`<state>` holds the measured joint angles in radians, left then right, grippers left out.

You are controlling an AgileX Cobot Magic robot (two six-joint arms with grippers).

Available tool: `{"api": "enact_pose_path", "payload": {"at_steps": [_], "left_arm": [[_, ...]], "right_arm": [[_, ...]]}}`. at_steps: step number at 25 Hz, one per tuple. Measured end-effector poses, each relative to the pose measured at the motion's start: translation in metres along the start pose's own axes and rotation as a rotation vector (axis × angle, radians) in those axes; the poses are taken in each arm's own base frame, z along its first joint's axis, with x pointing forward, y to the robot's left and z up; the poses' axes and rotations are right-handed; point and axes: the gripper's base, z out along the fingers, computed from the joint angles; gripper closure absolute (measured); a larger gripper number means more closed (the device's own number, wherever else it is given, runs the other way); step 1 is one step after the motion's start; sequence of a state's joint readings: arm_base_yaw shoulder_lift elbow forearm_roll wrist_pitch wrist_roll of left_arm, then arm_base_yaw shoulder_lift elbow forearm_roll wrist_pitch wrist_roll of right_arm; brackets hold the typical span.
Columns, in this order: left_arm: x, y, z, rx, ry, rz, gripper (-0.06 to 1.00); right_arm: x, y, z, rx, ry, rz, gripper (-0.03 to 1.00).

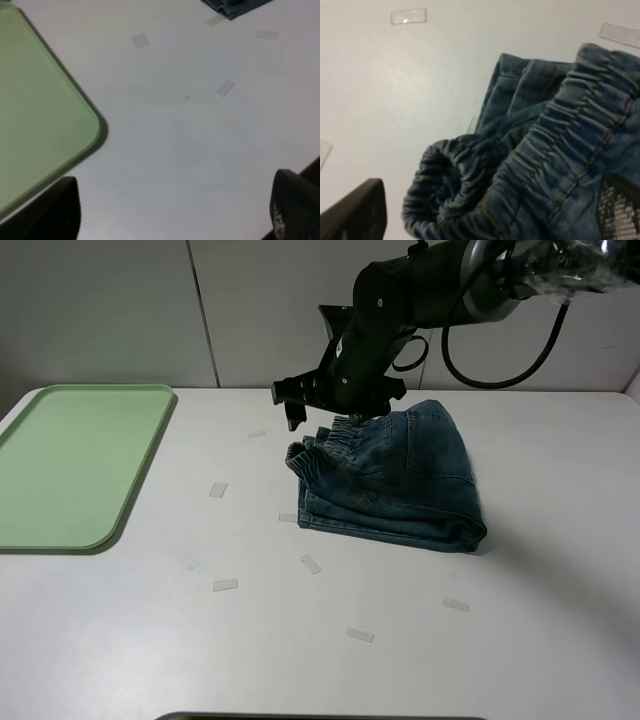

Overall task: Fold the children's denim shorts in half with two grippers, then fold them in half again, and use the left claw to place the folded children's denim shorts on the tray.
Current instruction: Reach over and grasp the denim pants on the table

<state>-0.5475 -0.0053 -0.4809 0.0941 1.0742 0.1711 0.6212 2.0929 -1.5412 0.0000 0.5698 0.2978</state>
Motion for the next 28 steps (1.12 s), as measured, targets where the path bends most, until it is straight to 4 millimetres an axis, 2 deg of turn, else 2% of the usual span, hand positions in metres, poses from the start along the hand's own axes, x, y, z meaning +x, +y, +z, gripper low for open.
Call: {"api": "enact_pose_path", "payload": {"at_steps": [7, 10, 12, 13, 15, 16, 18, 19, 20, 22, 28], "left_arm": [[0.0, 0.0, 0.0, 0.0, 0.0, 0.059, 0.18], [0.0, 0.0, 0.0, 0.0, 0.0, 0.066, 0.18], [0.0, 0.0, 0.0, 0.0, 0.0, 0.067, 0.18], [0.0, 0.0, 0.0, 0.0, 0.0, 0.067, 0.18], [0.0, 0.0, 0.0, 0.0, 0.0, 0.068, 0.18], [0.0, 0.0, 0.0, 0.0, 0.0, 0.069, 0.18], [0.0, 0.0, 0.0, 0.0, 0.0, 0.069, 0.18], [0.0, 0.0, 0.0, 0.0, 0.0, 0.069, 0.18], [0.0, 0.0, 0.0, 0.0, 0.0, 0.069, 0.18], [0.0, 0.0, 0.0, 0.0, 0.0, 0.069, 0.18], [0.0, 0.0, 0.0, 0.0, 0.0, 0.069, 0.18]], "right_arm": [[0.001, 0.0, 0.0, -0.002, 0.011, -0.056, 0.34], [-0.002, -0.014, -0.003, 0.015, 0.024, -0.073, 0.34], [-0.008, -0.031, -0.01, 0.035, 0.019, -0.063, 0.34], [-0.016, -0.048, -0.023, 0.064, -0.006, -0.06, 0.34], [-0.022, -0.066, -0.044, 0.112, -0.044, -0.079, 0.34], [-0.022, -0.066, -0.044, 0.112, -0.044, -0.079, 0.34], [-0.022, -0.088, -0.082, 0.171, -0.112, -0.096, 0.33], [-0.022, -0.088, -0.082, 0.171, -0.112, -0.096, 0.33], [-0.021, -0.094, -0.097, 0.186, -0.137, -0.091, 0.33], [-0.01, -0.113, -0.139, 0.222, -0.199, -0.057, 0.3], [0.037, -0.145, -0.211, 0.298, -0.283, 0.036, 0.27]]}}
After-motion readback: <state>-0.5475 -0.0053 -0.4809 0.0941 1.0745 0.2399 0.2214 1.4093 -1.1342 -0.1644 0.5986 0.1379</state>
